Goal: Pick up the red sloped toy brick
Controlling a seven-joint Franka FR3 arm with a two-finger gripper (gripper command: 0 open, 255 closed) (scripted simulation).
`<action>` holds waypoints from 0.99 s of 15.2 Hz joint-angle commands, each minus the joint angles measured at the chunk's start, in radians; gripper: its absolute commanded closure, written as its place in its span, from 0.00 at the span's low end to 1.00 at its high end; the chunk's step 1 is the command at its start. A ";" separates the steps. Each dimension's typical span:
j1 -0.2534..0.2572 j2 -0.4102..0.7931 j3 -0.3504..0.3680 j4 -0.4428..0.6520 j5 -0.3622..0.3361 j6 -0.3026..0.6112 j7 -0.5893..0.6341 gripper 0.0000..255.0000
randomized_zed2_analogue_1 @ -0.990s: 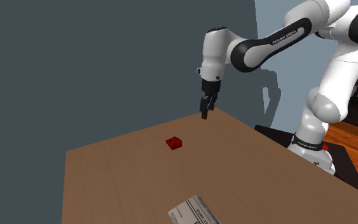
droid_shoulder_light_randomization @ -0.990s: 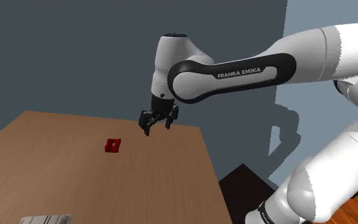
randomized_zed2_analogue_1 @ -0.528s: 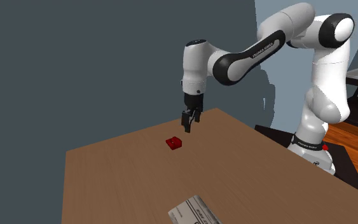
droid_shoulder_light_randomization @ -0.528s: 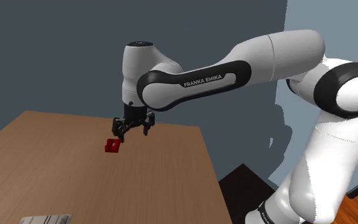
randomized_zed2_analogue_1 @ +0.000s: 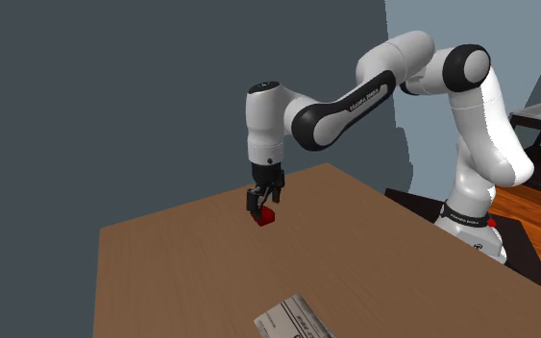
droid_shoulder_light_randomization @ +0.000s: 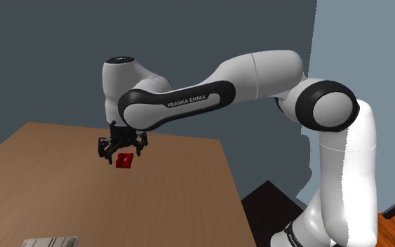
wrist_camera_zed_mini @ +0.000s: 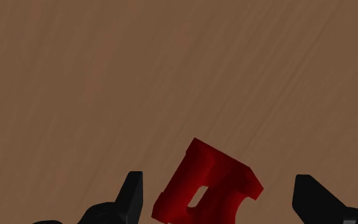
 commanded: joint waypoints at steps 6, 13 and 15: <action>0.005 0.035 -0.012 -0.036 -0.019 0.068 0.014 0.00; 0.001 0.030 -0.011 -0.043 -0.018 0.070 0.011 1.00; 0.001 0.033 -0.012 -0.038 -0.018 0.068 0.009 1.00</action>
